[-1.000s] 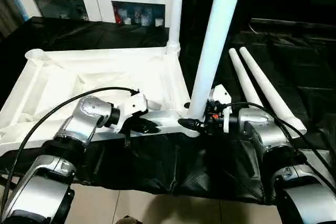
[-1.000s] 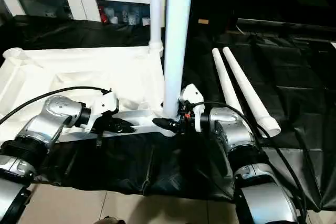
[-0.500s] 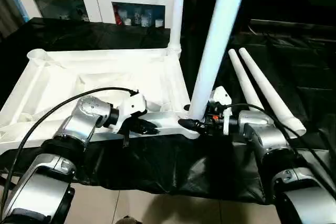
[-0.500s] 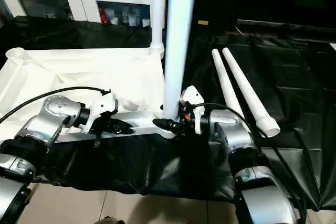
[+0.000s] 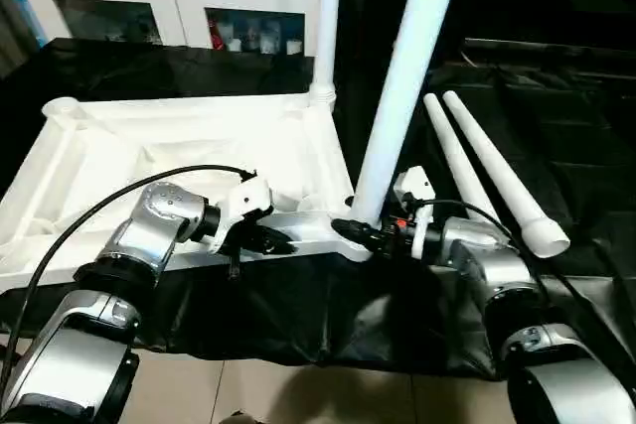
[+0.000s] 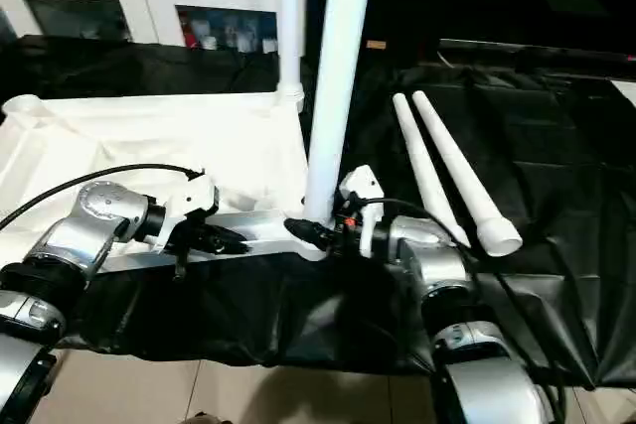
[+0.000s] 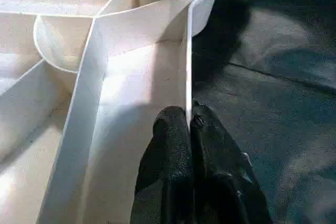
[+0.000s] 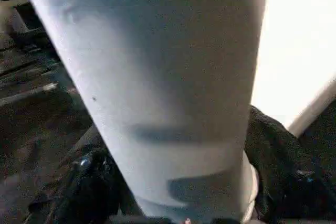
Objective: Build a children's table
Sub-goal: Rotate leg to tighten
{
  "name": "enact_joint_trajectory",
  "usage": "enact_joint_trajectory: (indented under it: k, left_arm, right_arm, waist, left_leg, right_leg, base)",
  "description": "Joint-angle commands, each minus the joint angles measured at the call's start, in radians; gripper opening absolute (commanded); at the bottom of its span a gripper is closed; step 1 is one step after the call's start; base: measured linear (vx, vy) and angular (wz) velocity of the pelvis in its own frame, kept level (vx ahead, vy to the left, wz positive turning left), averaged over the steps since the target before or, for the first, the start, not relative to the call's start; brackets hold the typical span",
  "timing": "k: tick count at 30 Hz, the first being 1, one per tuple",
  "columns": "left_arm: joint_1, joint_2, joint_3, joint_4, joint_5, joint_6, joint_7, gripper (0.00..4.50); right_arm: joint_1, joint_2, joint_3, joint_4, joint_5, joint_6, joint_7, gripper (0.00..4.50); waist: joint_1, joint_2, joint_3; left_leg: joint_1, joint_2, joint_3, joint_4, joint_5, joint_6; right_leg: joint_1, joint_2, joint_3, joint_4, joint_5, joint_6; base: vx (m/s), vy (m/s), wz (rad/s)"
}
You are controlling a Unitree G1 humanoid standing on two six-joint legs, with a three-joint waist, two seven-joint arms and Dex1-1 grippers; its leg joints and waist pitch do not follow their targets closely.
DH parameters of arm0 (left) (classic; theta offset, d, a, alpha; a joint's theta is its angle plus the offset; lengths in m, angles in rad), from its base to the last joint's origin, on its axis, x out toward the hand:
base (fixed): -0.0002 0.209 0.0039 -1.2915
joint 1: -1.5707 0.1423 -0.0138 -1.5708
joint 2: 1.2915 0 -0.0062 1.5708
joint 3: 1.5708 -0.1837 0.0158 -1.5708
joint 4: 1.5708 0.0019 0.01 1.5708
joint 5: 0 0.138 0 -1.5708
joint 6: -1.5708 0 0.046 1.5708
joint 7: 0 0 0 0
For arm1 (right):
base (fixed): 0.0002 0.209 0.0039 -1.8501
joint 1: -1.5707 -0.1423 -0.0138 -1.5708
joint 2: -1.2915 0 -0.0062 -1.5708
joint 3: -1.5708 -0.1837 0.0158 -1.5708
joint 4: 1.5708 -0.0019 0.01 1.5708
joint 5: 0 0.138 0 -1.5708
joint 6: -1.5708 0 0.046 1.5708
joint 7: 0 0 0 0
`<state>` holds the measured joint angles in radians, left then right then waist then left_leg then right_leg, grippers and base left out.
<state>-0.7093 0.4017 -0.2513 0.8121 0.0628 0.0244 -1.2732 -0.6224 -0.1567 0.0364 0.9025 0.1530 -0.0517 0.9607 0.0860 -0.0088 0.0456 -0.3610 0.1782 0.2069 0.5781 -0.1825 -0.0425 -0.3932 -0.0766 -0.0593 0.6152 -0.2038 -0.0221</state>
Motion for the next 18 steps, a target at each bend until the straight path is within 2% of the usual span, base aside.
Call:
enact_joint_trajectory:
  k: [1, 2, 3, 4, 5, 6, 9, 14, 17, 18]
  left_arm:
    - [-0.021, -0.059, -0.005, 0.019, 0.013, 0.039, 0.089, 0.00]
    - [-0.033, -0.090, 0.003, 0.031, 0.021, 0.063, 0.157, 0.00]
    - [-0.042, -0.114, 0.009, 0.039, 0.027, 0.081, 0.211, 0.00]
    - [-0.050, -0.137, 0.013, 0.045, 0.033, 0.099, 0.261, 0.00]
    - [-0.051, -0.141, 0.014, 0.045, 0.034, 0.102, 0.269, 0.00]
    - [-0.059, -0.176, 0.021, 0.047, 0.033, 0.123, 0.320, 0.00]
    - [-0.078, -0.257, 0.030, 0.052, 0.025, 0.149, 0.413, 0.00]
    - [-0.074, -0.298, 0.015, 0.036, 0.039, 0.140, 0.438, 0.00]
    - [-0.069, -0.298, 0.008, 0.028, 0.044, 0.137, 0.438, 0.00]
    - [-0.064, -0.294, 0.004, 0.023, 0.045, 0.134, 0.433, 0.00]
  right_arm:
    - [0.014, 0.033, 0.003, 0.098, -0.068, 0.023, -0.195, 2.70]
    - [0.001, 0.055, -0.024, 0.121, -0.061, 0.021, -0.295, 2.69]
    - [-0.008, 0.072, -0.047, 0.138, -0.051, 0.023, -0.364, 2.69]
    - [-0.017, 0.088, -0.068, 0.153, -0.039, 0.026, -0.426, 2.69]
    - [-0.018, 0.091, -0.071, 0.156, -0.037, 0.027, -0.435, 2.69]
    - [-0.030, 0.113, -0.099, 0.175, -0.019, 0.026, -0.513, 2.69]
    - [-0.060, 0.175, -0.145, 0.213, 0.020, 0.018, -0.645, 2.69]
    - [-0.097, 0.234, -0.173, 0.249, 0.029, 0.009, -0.730, 2.69]
    - [-0.108, 0.248, -0.181, 0.258, 0.026, 0.007, -0.750, 2.69]
    - [-0.112, 0.253, -0.185, 0.262, 0.025, 0.005, -0.753, 2.69]
  waist:
    - [0.005, 0.014, -0.047]
    - [0.002, 0.011, -0.040]
    - [-0.001, 0.014, -0.035]
    - [-0.001, 0.010, -0.036]
    - [0.001, 0.011, -0.039]
    - [0.003, 0.013, -0.041]
    - [0.004, 0.015, -0.044]
    - [0.005, 0.015, -0.048]
    - [0.005, 0.016, -0.046]
    - [0.004, 0.016, -0.044]
  left_leg:
    - [0.018, 0.067, -0.035, -0.077, -0.294, -0.017]
    - [0.026, 0.066, -0.038, -0.080, -0.344, -0.033]
    - [0.038, 0.065, -0.042, -0.082, -0.398, -0.053]
    - [0.044, 0.065, -0.048, -0.081, -0.425, -0.059]
    - [0.044, 0.065, -0.049, -0.083, -0.422, -0.058]
    - [0.038, 0.066, -0.048, -0.086, -0.404, -0.051]
    - [0.036, 0.065, -0.044, -0.086, -0.377, -0.050]
    - [0.022, 0.060, -0.040, -0.086, -0.316, -0.021]
    - [0.024, 0.060, -0.040, -0.086, -0.325, -0.016]
    - [0.024, 0.061, -0.042, -0.089, -0.347, -0.022]
  right_leg:
    - [0.036, -0.091, 0.051, -0.081, -0.216, -0.260]
    - [0.029, -0.093, 0.052, -0.092, -0.314, -0.239]
    - [0.021, -0.096, 0.053, -0.102, -0.423, -0.215]
    - [0.019, -0.099, 0.054, -0.109, -0.490, -0.188]
    - [0.020, -0.099, 0.054, -0.111, -0.491, -0.181]
    - [0.022, -0.096, 0.056, -0.110, -0.451, -0.176]
    - [0.022, -0.090, 0.056, -0.101, -0.339, -0.199]
    - [0.033, -0.088, 0.054, -0.094, -0.240, -0.206]
    - [0.032, -0.089, 0.053, -0.097, -0.262, -0.200]
    - [0.031, -0.090, 0.053, -0.101, -0.296, -0.193]
  base:
    - [0.000, 0.000, 0.00]
    - [0.000, 0.000, 0.00]
    - [0.000, 0.000, 0.00]
    - [0.000, 0.000, 0.00]
    - [0.000, 0.000, 0.00]
    - [0.000, 0.000, 0.00]
    - [0.000, 0.000, 0.00]
    - [0.000, 0.000, 0.00]
    - [0.000, 0.000, 0.00]
    - [0.000, 0.000, 0.00]
